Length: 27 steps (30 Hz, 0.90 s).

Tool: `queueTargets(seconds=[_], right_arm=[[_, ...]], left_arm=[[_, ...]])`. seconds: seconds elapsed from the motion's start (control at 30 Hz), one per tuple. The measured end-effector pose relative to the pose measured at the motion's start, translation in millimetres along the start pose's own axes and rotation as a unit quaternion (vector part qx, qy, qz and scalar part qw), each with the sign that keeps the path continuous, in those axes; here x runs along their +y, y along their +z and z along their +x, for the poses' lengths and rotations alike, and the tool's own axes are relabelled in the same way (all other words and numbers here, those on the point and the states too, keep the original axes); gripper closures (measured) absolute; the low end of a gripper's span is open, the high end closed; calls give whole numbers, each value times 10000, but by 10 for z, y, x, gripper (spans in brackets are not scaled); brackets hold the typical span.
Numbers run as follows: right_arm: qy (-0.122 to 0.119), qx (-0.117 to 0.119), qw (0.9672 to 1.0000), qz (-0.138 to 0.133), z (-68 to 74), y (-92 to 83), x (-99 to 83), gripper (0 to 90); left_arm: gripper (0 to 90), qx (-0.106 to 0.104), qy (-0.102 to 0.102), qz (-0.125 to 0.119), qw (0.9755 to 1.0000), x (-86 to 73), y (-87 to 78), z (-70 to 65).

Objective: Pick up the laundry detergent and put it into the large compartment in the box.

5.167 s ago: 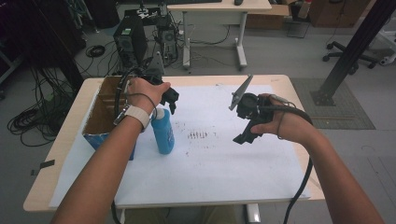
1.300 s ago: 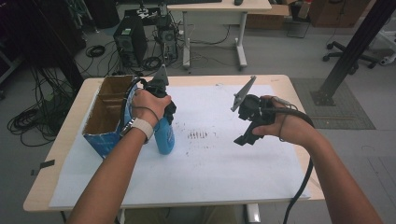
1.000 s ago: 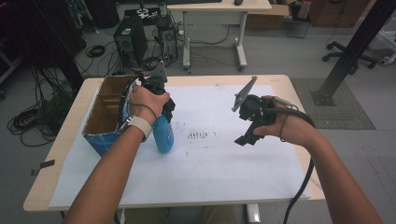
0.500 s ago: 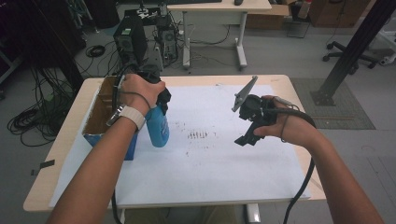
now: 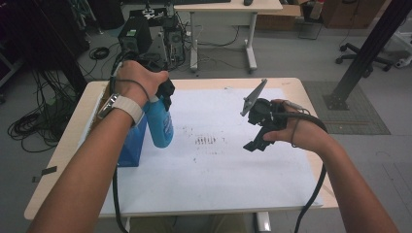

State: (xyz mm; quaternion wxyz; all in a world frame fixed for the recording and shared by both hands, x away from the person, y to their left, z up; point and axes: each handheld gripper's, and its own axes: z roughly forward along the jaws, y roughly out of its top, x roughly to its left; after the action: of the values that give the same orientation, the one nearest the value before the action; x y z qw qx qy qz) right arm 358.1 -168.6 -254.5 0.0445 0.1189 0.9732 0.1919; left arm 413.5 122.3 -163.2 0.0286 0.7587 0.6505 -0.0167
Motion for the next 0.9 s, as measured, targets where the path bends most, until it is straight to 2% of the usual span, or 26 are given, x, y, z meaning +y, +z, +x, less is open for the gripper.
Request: queueTargets(seconds=[0.03, 0.23, 0.5, 0.67, 0.83, 0.9], right_arm=[[8, 2, 10000, -16, 0, 0, -1, 111], [2, 8, 10000, -12, -9, -4, 4, 111], [-17, 4, 10000, -27, -9, -11, 10, 111], [-7, -4, 10000, -47, -9, -17, 7, 111], [-6, -1, 10000, -57, -10, -21, 4, 111], [-14, 2, 10000, -56, -8, -17, 10, 111]], left_arm=[[377, -6, 1, -3, 10000, -7, -72, 5], [377, -6, -1, -20, 10000, -28, -241, 8], [376, -63, -20, -68, 10000, -71, -416, 15], [376, -27, -23, -91, 10000, -124, -593, 34], [376, 21, -3, -113, 9999, -165, -696, 71], [377, 17, -61, -155, 9999, -190, -747, 94]])
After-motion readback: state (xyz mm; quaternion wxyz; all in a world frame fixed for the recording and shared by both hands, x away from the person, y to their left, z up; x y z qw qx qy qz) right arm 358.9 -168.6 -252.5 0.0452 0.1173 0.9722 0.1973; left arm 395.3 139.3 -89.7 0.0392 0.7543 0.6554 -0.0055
